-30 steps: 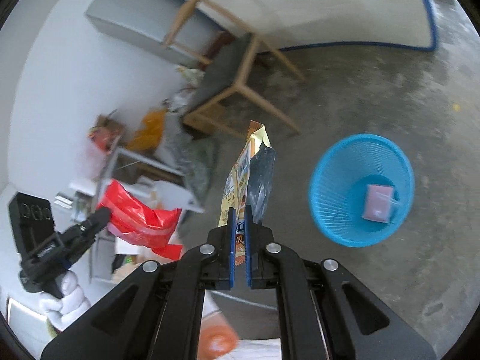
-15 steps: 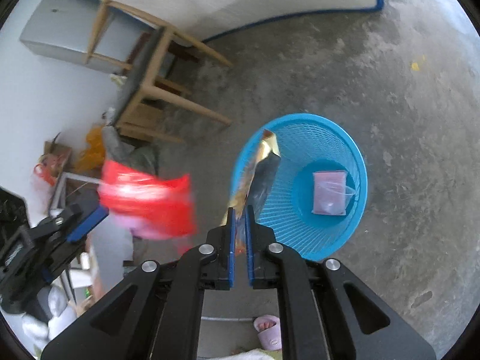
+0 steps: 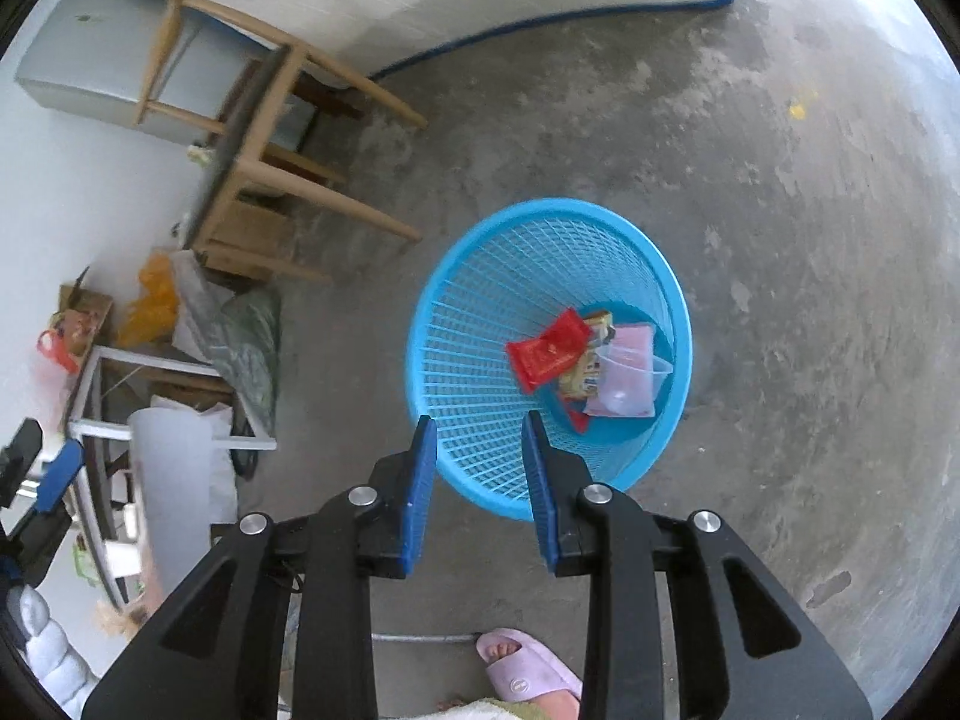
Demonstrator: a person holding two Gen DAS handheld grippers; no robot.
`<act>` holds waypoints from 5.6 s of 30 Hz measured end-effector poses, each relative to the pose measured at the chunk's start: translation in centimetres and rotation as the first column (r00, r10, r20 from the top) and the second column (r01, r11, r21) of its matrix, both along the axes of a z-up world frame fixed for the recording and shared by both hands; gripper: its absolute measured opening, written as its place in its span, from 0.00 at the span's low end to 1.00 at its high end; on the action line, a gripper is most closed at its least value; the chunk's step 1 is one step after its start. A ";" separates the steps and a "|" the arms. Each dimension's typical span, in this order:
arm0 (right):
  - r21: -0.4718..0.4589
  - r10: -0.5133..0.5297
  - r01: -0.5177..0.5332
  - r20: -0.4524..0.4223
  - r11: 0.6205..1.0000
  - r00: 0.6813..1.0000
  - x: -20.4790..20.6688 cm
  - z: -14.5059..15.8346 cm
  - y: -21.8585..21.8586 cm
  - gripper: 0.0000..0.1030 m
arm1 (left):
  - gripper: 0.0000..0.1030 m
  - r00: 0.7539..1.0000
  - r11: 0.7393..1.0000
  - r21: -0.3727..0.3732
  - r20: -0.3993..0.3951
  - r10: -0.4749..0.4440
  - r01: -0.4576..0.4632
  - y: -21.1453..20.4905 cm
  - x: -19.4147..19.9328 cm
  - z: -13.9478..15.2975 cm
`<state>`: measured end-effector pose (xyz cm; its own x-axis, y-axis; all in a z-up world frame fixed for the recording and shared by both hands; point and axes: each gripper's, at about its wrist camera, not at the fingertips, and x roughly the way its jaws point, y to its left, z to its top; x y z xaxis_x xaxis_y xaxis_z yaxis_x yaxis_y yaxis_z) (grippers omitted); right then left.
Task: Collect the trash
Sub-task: 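Open both tools to drop the bag and wrapper into the wastebasket, then move both tools back over the table, then grasp the clear plastic bag with the left tool while the right tool reaches the tan paper, then grasp the tan paper with the right tool while the left tool holds the plastic bag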
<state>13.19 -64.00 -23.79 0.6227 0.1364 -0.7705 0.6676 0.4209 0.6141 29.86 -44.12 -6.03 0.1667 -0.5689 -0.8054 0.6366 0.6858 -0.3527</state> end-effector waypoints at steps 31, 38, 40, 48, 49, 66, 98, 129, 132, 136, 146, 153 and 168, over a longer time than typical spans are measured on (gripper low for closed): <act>-0.189 0.545 -0.512 0.248 0.838 0.801 1.7 24.3 23.0 0.54 | 0.66 0.861 0.935 -0.026 0.382 0.335 -0.352 33.7 -14.6 12.0; -0.169 0.642 -0.619 0.242 0.767 0.728 7.7 25.9 30.6 0.54 | 0.66 0.832 0.894 -0.056 0.344 0.436 -0.445 41.0 -11.1 13.5; -0.164 0.653 -0.633 0.244 0.756 0.717 9.0 25.9 31.8 0.54 | 0.66 0.826 0.886 -0.025 0.349 0.442 -0.463 42.7 -9.6 14.6; -0.265 0.727 -0.681 0.151 0.682 0.670 13.4 25.6 35.4 0.54 | 0.69 0.909 0.911 0.166 0.253 0.331 -0.377 45.8 0.1 14.1; -0.282 0.740 -0.690 0.136 0.667 0.659 14.0 25.5 35.8 0.56 | 0.69 0.918 0.912 0.187 0.239 0.317 -0.364 45.5 1.4 13.5; -0.385 0.890 -0.843 -0.104 0.377 0.445 24.8 19.3 42.8 0.64 | 0.69 0.977 0.856 0.495 0.208 0.052 -0.151 39.8 10.2 3.7; -0.425 0.884 -0.810 -0.048 0.403 0.465 23.5 21.2 42.7 0.04 | 0.07 0.971 0.912 0.336 0.113 0.209 -0.235 43.3 12.6 4.1; -0.295 0.932 -0.901 -0.081 0.317 0.354 23.4 19.2 48.4 0.42 | 0.03 0.890 0.888 0.070 0.070 0.451 -0.455 50.3 6.7 9.3; -0.292 0.933 -0.901 -0.064 0.321 0.353 23.3 19.2 48.5 0.27 | 0.03 0.891 0.890 0.056 0.067 0.450 -0.453 50.2 6.3 9.4; -0.303 0.936 -0.901 -0.069 0.310 0.345 23.0 19.5 48.8 0.07 | 0.03 0.889 0.889 0.039 0.067 0.452 -0.455 50.3 6.0 9.5; -0.384 0.930 -0.867 -0.053 0.317 0.364 21.6 21.7 48.7 0.03 | 0.03 0.882 0.884 -0.004 0.071 0.466 -0.467 50.3 5.0 10.4; -0.288 0.922 -0.885 -0.015 0.367 0.388 22.2 21.5 47.9 0.40 | 0.03 0.883 0.886 -0.014 0.071 0.464 -0.464 50.2 4.4 10.7; -0.041 0.866 -0.865 0.032 0.500 0.499 26.5 14.9 45.6 0.37 | 0.03 0.890 0.890 -0.037 0.034 0.455 -0.454 50.0 4.2 9.9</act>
<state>39.69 -18.41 -8.89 0.2322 0.6127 -0.7554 -0.0625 0.7844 0.6171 34.03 5.90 3.84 0.4446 -0.4443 -0.7778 0.2716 0.8943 -0.3556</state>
